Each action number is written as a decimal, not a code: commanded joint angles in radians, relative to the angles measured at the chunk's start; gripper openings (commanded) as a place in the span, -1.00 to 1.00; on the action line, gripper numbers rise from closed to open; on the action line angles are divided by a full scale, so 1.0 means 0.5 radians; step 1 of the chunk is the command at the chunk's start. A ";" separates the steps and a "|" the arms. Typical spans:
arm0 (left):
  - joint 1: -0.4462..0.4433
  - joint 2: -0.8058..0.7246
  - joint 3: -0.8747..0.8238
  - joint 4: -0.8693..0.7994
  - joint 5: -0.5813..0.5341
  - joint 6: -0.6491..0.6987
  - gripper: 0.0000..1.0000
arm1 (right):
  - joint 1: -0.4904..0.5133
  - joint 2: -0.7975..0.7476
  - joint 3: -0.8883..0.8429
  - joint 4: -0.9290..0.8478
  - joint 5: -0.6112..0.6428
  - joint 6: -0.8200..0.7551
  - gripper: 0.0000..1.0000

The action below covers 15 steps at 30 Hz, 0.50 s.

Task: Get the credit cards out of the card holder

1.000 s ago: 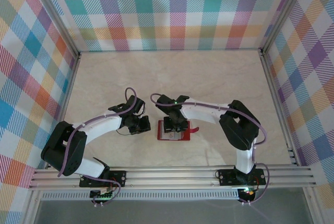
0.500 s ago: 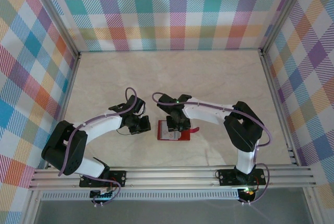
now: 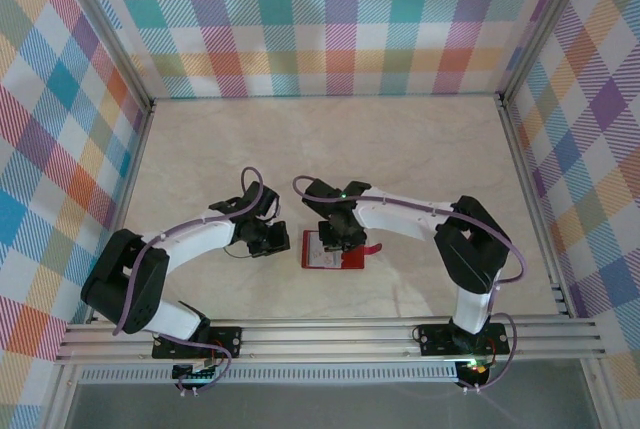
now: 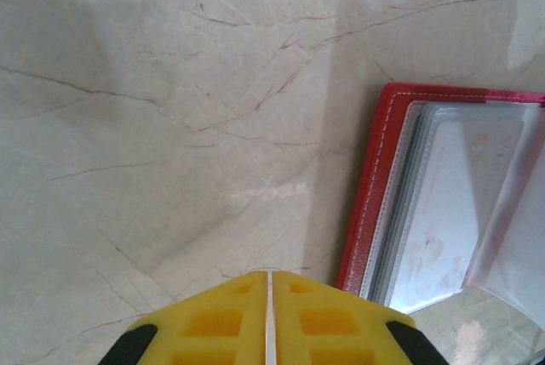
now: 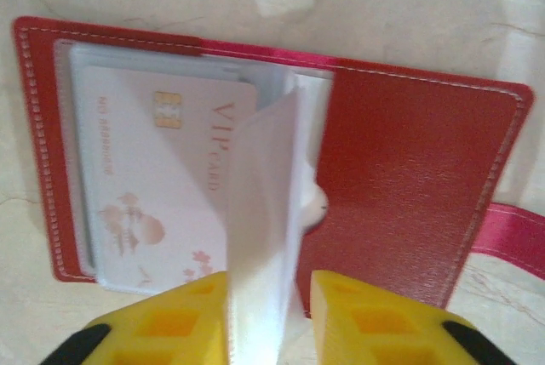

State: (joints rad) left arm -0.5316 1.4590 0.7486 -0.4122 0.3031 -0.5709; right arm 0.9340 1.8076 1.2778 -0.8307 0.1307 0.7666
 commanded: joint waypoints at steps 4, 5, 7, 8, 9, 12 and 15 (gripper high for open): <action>0.005 0.039 0.086 -0.038 0.091 0.056 -0.77 | -0.087 -0.075 -0.169 -0.186 0.202 -0.045 -0.31; 0.000 0.057 0.107 -0.050 0.102 0.068 -0.77 | -0.103 -0.079 -0.190 -0.186 0.205 -0.053 -0.31; -0.018 0.076 0.144 -0.087 0.103 0.083 -0.77 | -0.123 -0.095 -0.201 -0.204 0.219 -0.062 -0.30; -0.028 0.084 0.157 -0.090 0.104 0.083 -0.77 | -0.127 -0.103 -0.195 -0.220 0.236 -0.068 -0.30; -0.038 0.090 0.168 -0.092 0.108 0.082 -0.76 | -0.131 -0.117 -0.185 -0.234 0.250 -0.073 -0.30; -0.080 0.107 0.206 -0.095 0.103 0.071 -0.76 | -0.135 -0.157 -0.151 -0.250 0.253 -0.082 -0.30; -0.130 0.130 0.250 -0.093 0.096 0.058 -0.77 | -0.135 -0.217 -0.152 -0.167 0.154 -0.086 -0.31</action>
State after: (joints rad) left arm -0.5720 1.5101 0.8398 -0.4274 0.3397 -0.5529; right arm 0.8642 1.7489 1.1839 -0.9154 0.2317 0.7403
